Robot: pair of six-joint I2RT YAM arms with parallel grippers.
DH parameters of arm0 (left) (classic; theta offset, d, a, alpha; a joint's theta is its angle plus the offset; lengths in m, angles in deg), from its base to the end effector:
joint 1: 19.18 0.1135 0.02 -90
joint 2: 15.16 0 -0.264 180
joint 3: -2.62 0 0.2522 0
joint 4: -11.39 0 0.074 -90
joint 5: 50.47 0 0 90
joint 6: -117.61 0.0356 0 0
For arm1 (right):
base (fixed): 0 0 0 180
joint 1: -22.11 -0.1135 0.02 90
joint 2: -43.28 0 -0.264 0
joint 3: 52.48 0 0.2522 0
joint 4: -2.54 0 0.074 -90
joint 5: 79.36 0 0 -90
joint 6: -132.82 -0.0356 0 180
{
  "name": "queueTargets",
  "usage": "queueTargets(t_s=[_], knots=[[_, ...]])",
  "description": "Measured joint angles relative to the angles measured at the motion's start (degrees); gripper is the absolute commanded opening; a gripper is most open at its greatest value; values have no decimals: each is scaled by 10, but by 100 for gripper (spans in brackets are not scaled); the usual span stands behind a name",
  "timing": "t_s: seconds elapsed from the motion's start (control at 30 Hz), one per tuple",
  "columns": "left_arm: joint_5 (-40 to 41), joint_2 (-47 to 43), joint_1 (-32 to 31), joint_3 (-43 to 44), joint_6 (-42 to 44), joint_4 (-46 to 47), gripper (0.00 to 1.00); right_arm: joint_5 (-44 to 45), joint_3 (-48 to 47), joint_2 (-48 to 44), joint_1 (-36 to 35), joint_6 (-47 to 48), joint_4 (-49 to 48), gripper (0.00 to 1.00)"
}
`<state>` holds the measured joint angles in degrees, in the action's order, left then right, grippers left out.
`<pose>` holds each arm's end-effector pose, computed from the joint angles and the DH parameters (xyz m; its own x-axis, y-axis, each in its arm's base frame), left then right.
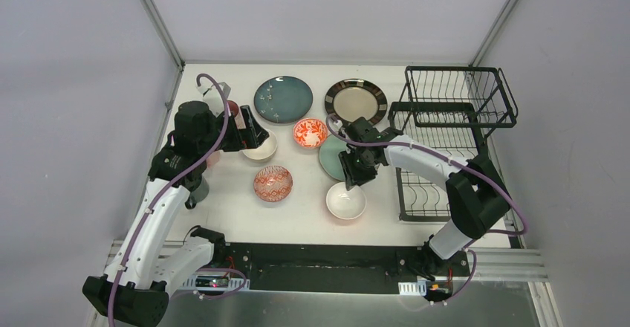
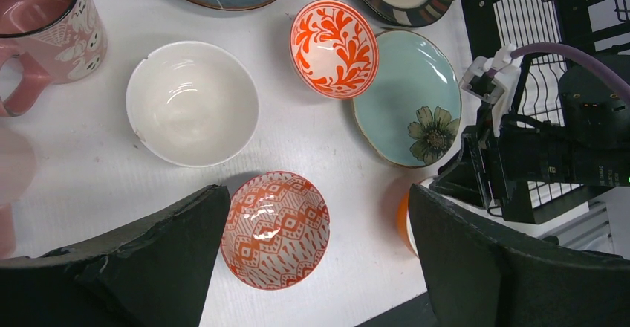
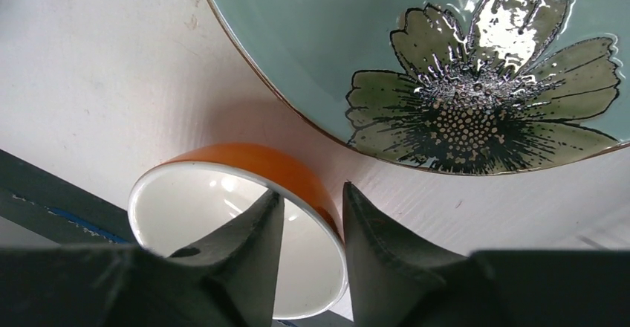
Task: Load the mixed dishes into the dish rack
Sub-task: Pick up the bowl from the center of the board.
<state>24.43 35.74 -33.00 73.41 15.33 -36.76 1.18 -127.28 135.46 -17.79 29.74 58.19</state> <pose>0.1785 -0.0535 0.3529 -0.5457 -0.0772 -0.8344 0.3453 0.8866 -0.3079 0.2284 0.1986 0.1976 -0.8662 -0.4333 -0.2487 -0.4861 0.8460 0.2192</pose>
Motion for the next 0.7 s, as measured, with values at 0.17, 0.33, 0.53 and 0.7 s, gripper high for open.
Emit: queueTargets(t_s=[0.17,0.33,0.53,0.7], knots=[[0,0,0,-1,0,-1,95,-2,0,1,0,0,-4,23],[0,0,0,-1,0,-2,95,-8,0,1,0,4,-7,6],[0,0,0,-1,-2,-3,94,-16,-2,1,-1,9,-5,0],[-14,1,0,-1,-10,-3,92,-24,-7,-10,-1,10,12,0]])
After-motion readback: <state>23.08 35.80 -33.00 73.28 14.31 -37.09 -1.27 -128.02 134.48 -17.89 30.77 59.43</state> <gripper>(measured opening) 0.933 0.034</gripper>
